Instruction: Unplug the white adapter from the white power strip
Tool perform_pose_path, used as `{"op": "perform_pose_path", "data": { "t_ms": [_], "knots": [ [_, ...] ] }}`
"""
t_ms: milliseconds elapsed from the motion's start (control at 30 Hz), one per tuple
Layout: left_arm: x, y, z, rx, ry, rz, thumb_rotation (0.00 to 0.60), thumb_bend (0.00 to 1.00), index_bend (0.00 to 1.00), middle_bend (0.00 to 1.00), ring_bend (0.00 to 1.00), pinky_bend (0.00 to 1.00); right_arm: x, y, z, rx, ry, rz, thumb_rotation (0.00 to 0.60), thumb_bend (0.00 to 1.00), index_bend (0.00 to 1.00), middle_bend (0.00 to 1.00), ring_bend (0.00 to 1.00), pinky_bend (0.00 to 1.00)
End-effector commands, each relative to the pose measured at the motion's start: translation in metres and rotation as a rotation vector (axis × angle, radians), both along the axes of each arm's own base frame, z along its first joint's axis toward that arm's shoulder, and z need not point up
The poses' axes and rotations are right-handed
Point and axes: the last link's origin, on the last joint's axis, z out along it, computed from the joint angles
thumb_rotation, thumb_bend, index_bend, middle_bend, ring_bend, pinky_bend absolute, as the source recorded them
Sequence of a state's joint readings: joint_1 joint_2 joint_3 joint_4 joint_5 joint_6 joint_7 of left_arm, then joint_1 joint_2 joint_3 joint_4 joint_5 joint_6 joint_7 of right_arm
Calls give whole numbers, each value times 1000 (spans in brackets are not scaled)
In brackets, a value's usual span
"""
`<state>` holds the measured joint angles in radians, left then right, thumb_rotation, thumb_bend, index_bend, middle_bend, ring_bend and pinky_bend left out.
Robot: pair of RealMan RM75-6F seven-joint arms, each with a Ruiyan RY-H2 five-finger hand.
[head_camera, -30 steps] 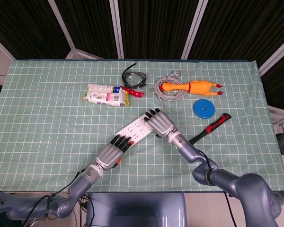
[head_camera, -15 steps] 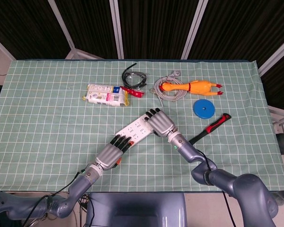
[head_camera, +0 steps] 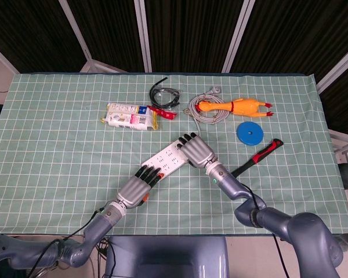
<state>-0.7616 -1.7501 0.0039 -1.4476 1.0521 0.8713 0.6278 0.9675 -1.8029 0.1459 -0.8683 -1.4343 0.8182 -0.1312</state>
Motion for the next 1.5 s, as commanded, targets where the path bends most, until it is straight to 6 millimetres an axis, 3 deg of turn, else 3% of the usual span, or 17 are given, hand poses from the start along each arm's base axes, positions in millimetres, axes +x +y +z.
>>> {"op": "perform_pose_path", "data": {
  "t_ms": [33,633,867,1000,1067,1200,1300,1500],
  "knots": [
    [-1,0,0,-1,3,1,600,582,31,16,0,90,1,0,1,-6,-4,0,600,752,652,268,229,292],
    [-3,-2,2,-1,7,12,600,582,31,16,0,90,8,3,17,-41,-34,7,600,753,674,268,231,293],
    [2,1,9,23,-21,11,600,576,31,16,0,90,19,4,36,-86,-61,42,600,754,667,269,231,292],
    [12,10,22,76,-74,19,600,488,31,15,0,90,17,5,49,-124,-50,44,600,755,605,269,231,292],
    [20,17,36,124,-124,28,600,385,31,15,0,90,10,7,59,-154,-31,37,600,754,598,269,231,292],
    [32,28,67,215,-217,38,600,339,31,15,0,90,-5,12,75,-200,3,4,600,754,572,269,231,293],
    [35,33,89,265,-258,35,600,331,31,15,0,89,-16,16,83,-219,23,-34,600,754,507,249,217,285],
    [22,26,133,354,-305,46,600,184,31,16,0,88,-43,30,94,-235,108,-131,600,638,102,74,66,177]
  ]
}}
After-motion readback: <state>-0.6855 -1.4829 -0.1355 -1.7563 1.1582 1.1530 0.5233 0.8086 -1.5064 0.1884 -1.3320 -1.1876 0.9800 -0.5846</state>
